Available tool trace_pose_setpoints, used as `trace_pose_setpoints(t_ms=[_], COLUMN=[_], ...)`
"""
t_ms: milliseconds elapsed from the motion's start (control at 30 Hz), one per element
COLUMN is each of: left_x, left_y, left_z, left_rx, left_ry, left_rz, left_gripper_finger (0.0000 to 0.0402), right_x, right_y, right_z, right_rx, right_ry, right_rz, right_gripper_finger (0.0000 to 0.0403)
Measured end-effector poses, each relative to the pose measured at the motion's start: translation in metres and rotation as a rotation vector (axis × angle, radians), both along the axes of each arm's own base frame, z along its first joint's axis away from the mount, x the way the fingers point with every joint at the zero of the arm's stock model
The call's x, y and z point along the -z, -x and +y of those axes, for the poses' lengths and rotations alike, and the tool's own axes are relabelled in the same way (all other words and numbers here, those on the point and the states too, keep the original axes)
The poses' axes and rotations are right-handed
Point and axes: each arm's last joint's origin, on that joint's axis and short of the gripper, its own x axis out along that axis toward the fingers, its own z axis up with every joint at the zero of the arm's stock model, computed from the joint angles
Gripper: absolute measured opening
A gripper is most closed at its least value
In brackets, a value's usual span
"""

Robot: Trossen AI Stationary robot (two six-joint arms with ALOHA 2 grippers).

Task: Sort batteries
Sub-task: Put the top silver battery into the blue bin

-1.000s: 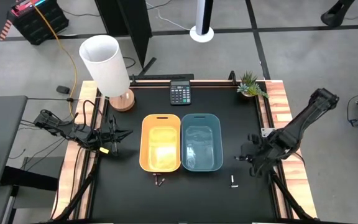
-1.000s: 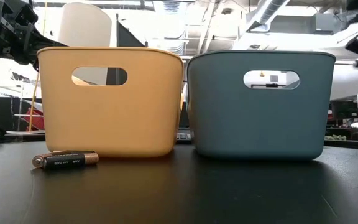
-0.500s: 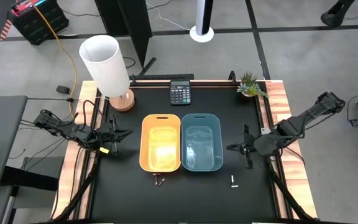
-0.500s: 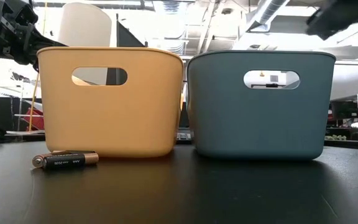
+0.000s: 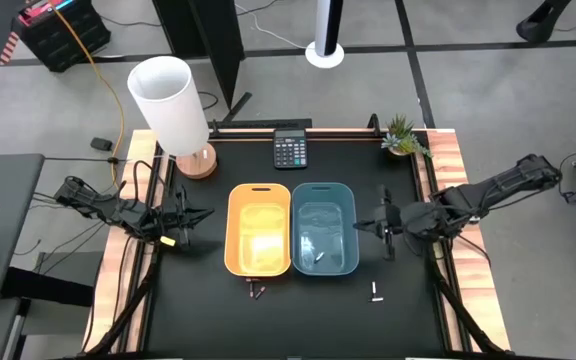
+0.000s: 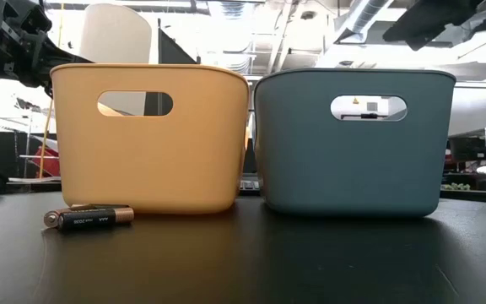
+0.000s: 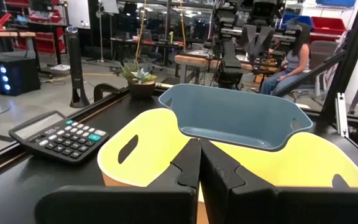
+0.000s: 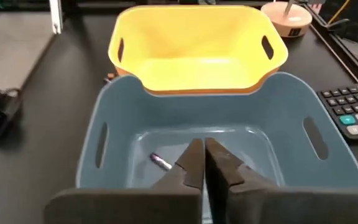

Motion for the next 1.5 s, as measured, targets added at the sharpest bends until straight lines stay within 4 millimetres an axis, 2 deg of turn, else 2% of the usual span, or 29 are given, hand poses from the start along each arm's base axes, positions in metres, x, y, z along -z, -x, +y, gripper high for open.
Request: trace_pose_setpoints(t_ms=[200, 300, 400, 500, 633, 833, 1000, 1167, 1300, 1500], left_x=[0.000, 0.000, -0.001, -0.001, -0.001, -0.001, -0.002, -0.005, -0.005, -0.005], left_y=[0.000, 0.000, 0.000, 0.000, 0.000, 0.000, 0.000, 0.000, 0.000, 0.000], left_z=[0.000, 0.000, 0.000, 0.000, 0.000, 0.000, 0.000, 0.000, 0.000, 0.000], left_rx=[0.000, 0.000, 0.000, 0.000, 0.000, 0.000, 0.001, 0.001, 0.001, 0.000], left_ry=[0.001, 0.004, 0.006, 0.008, 0.009, 0.010, 0.015, 0.026, 0.025, 0.015], left_rz=[-0.004, -0.005, -0.006, -0.009, -0.012, -0.012, -0.026, -0.053, -0.051, -0.048], left_gripper_finger=[0.0000, 0.0000, 0.0000, 0.0000, 0.0000, 0.0000, 0.0000, 0.0000, 0.0000, 0.0000], right_x=[-0.001, 0.002, 0.004, 0.007, 0.016, 0.042, 0.065, 0.082, 0.091, 0.100], right_y=[0.004, 0.011, 0.021, 0.034, 0.047, 0.053, 0.046, 0.033, 0.023, 0.008], right_z=[0.000, 0.000, 0.004, 0.014, 0.032, 0.066, 0.086, 0.102, 0.107, 0.108], right_rx=[0.035, 0.019, -0.004, -0.029, -0.039, 0.033, 0.189, 0.285, 0.368, 0.518], right_ry=[-0.093, -0.152, -0.203, -0.265, -0.344, -0.367, -0.388, -0.451, -0.491, -0.459], right_rz=[-0.003, 0.057, 0.117, 0.177, 0.298, 0.502, 0.594, 0.597, 0.597, 0.633], right_gripper_finger=[0.0119, 0.0169, 0.0196, 0.0197, 0.0178, 0.0168, 0.0176, 0.0180, 0.0181, 0.0181])
